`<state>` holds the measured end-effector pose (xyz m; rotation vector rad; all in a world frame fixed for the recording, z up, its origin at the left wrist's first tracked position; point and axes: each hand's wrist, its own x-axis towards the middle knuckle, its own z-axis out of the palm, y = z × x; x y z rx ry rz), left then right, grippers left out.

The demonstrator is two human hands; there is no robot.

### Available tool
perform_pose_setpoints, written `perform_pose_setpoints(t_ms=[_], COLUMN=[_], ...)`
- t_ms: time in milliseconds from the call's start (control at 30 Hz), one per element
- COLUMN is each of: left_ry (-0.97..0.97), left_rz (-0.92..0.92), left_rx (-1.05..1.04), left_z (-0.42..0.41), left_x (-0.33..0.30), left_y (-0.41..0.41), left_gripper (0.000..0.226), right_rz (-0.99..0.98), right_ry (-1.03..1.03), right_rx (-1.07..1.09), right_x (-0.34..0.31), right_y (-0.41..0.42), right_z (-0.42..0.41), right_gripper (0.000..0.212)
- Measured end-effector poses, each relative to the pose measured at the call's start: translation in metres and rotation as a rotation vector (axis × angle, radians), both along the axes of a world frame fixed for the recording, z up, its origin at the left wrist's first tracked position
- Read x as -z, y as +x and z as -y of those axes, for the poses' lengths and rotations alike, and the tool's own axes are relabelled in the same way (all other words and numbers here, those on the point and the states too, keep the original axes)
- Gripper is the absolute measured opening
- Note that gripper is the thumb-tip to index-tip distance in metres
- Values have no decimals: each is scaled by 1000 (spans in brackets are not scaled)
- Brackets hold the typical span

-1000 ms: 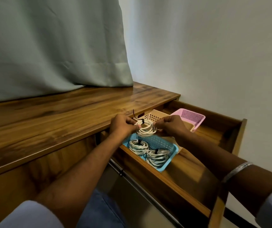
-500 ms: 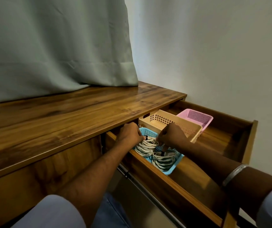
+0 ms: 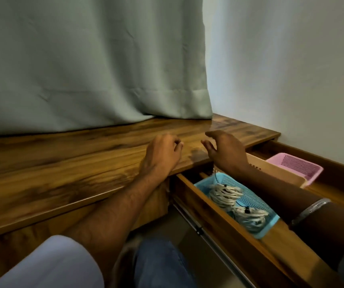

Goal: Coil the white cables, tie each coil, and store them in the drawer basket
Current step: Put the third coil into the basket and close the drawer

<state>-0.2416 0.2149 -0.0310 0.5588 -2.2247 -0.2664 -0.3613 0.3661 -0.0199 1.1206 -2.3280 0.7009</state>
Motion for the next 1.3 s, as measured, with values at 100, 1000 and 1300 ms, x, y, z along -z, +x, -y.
perform_pose_setpoints(t_ms=[100, 1000, 1300], left_ry=[-176, -505, -494], left_rz=[-123, -526, -470], left_rx=[-83, -529, -445], left_z=[40, 199, 207], left_x=[-15, -226, -227], left_y=[36, 283, 230], left_gripper=[33, 51, 52], right_rz=[-44, -91, -164], right_ry=[-118, -689, -699], right_rx=[-113, -631, -650], right_x=[-17, -237, -243], right_y=[24, 159, 136], right_z=[39, 290, 288], right_gripper=[40, 56, 54])
